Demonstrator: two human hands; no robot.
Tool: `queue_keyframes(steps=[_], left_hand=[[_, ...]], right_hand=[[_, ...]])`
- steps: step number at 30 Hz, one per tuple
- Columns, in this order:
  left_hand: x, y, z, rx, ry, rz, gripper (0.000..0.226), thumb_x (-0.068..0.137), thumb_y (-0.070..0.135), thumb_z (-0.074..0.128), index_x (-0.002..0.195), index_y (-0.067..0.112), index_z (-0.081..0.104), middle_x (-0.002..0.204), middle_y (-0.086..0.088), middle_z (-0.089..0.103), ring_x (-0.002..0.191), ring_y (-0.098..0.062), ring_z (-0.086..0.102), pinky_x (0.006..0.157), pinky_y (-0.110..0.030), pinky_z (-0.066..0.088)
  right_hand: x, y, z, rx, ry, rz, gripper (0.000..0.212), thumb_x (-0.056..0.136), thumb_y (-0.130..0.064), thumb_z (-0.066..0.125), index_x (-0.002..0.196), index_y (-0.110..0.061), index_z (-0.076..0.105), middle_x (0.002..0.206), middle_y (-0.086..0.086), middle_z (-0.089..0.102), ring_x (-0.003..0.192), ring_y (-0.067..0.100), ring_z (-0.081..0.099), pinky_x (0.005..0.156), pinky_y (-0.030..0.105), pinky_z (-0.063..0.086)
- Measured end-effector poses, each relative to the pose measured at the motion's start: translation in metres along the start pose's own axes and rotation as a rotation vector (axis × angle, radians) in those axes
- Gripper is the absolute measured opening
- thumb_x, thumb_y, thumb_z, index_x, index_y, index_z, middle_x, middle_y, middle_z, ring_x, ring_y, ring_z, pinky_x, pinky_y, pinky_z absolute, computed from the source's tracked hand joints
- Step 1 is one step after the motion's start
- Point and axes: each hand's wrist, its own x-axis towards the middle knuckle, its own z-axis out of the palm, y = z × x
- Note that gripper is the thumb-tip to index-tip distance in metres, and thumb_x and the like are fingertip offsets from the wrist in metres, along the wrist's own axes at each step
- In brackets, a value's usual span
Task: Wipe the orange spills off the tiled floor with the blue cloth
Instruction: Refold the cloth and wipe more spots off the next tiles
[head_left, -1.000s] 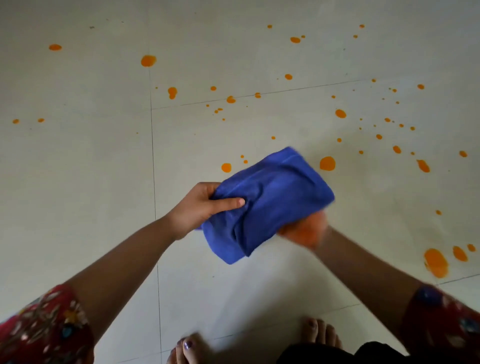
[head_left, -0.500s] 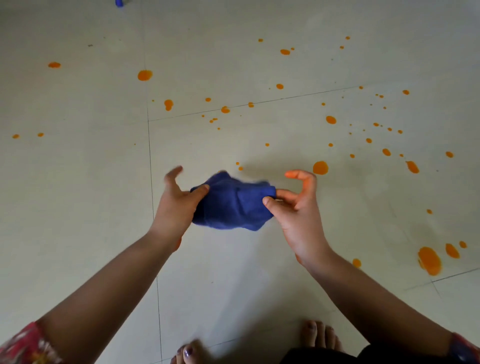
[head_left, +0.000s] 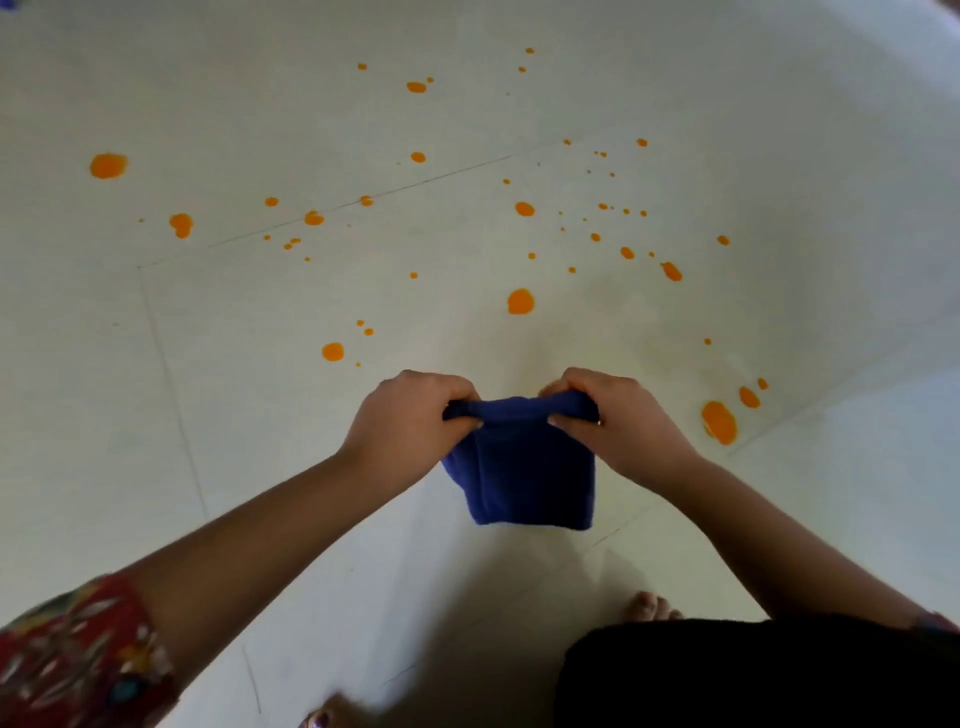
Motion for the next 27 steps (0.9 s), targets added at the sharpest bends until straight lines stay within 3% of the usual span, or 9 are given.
queue_keyframes(steps=[2, 5, 7, 10, 13, 15, 18, 23, 27], left_hand=[[0.01, 0.015, 0.006, -0.007, 0.038, 0.074, 0.018, 0.084, 0.021, 0.056, 0.09, 0.032, 0.069, 0.084, 0.012, 0.068, 0.077, -0.011, 0.061, 0.07, -0.031, 0.05], [0.016, 0.031, 0.021, -0.027, 0.102, 0.262, 0.015, 0.083, 0.025, 0.059, 0.092, 0.028, 0.07, 0.083, 0.007, 0.068, 0.074, -0.015, 0.062, 0.066, -0.033, 0.05], [0.014, 0.035, 0.04, -0.058, -0.003, 0.333, 0.018, 0.082, 0.029, 0.06, 0.097, 0.026, 0.07, 0.087, 0.005, 0.069, 0.078, -0.018, 0.064, 0.067, -0.036, 0.052], [0.007, 0.03, 0.071, -0.006, -0.248, 0.295, 0.04, 0.083, 0.034, 0.065, 0.123, 0.031, 0.061, 0.119, 0.012, 0.065, 0.109, -0.01, 0.058, 0.09, -0.03, 0.049], [0.015, 0.016, 0.079, 0.015, -0.242, 0.227, 0.043, 0.088, 0.033, 0.061, 0.131, 0.03, 0.055, 0.134, 0.014, 0.055, 0.124, -0.008, 0.049, 0.098, -0.026, 0.042], [0.031, 0.009, 0.078, 0.04, -0.21, 0.177, 0.038, 0.089, 0.033, 0.06, 0.127, 0.029, 0.058, 0.13, 0.013, 0.057, 0.12, -0.01, 0.052, 0.097, -0.028, 0.043], [0.052, 0.004, 0.081, 0.091, -0.245, 0.102, 0.034, 0.09, 0.035, 0.058, 0.123, 0.028, 0.06, 0.126, 0.009, 0.059, 0.115, -0.014, 0.056, 0.095, -0.032, 0.045], [0.077, -0.007, 0.101, 0.238, -0.36, 0.077, 0.051, 0.094, 0.037, 0.053, 0.142, 0.023, 0.042, 0.155, 0.002, 0.031, 0.141, -0.018, 0.029, 0.11, -0.034, 0.032], [0.103, -0.009, 0.133, 0.276, -0.251, 0.073, 0.061, 0.098, 0.041, 0.044, 0.151, 0.023, 0.021, 0.162, 0.0, 0.002, 0.149, -0.021, 0.005, 0.118, -0.04, 0.016]], right_hand=[[-0.004, 0.008, -0.016, -0.001, 0.091, 0.008, 0.018, 0.086, -0.013, 0.061, 0.093, -0.029, 0.061, 0.084, -0.012, 0.068, 0.076, 0.012, 0.062, 0.072, 0.033, 0.05], [-0.017, 0.026, -0.041, -0.022, 0.106, -0.053, 0.027, 0.083, -0.003, 0.065, 0.095, -0.026, 0.063, 0.085, -0.014, 0.067, 0.076, 0.007, 0.061, 0.074, 0.027, 0.049], [-0.028, 0.045, -0.05, -0.064, -0.067, 0.0, 0.032, 0.084, -0.001, 0.064, 0.103, -0.027, 0.064, 0.101, -0.013, 0.067, 0.09, 0.007, 0.062, 0.085, 0.03, 0.05], [-0.044, 0.076, -0.044, -0.077, -0.433, 0.184, 0.045, 0.087, -0.003, 0.061, 0.12, -0.032, 0.06, 0.13, -0.015, 0.054, 0.12, 0.004, 0.048, 0.103, 0.022, 0.036], [-0.031, 0.092, -0.008, -0.052, -0.148, 0.247, 0.04, 0.095, -0.018, 0.053, 0.131, -0.036, 0.052, 0.144, -0.011, 0.044, 0.132, 0.011, 0.042, 0.107, 0.027, 0.034], [-0.011, 0.096, 0.032, -0.17, 0.036, 0.263, 0.045, 0.098, -0.035, 0.045, 0.142, -0.039, 0.038, 0.155, -0.004, 0.029, 0.143, 0.024, 0.028, 0.114, 0.041, 0.029], [0.002, 0.1, 0.097, -0.378, -0.061, 0.197, 0.06, 0.096, -0.06, 0.029, 0.15, -0.046, 0.008, 0.163, -0.002, -0.006, 0.147, 0.037, -0.009, 0.113, 0.066, 0.007], [-0.046, 0.138, 0.125, -0.489, -0.132, -0.036, 0.06, 0.097, -0.061, 0.022, 0.151, -0.044, 0.003, 0.163, -0.005, 0.002, 0.148, 0.036, -0.008, 0.111, 0.068, 0.006], [-0.05, 0.18, 0.099, -0.405, 0.023, 0.128, 0.059, 0.089, -0.069, 0.032, 0.142, -0.042, 0.034, 0.156, 0.0, 0.027, 0.147, 0.032, 0.011, 0.109, 0.063, 0.02]])
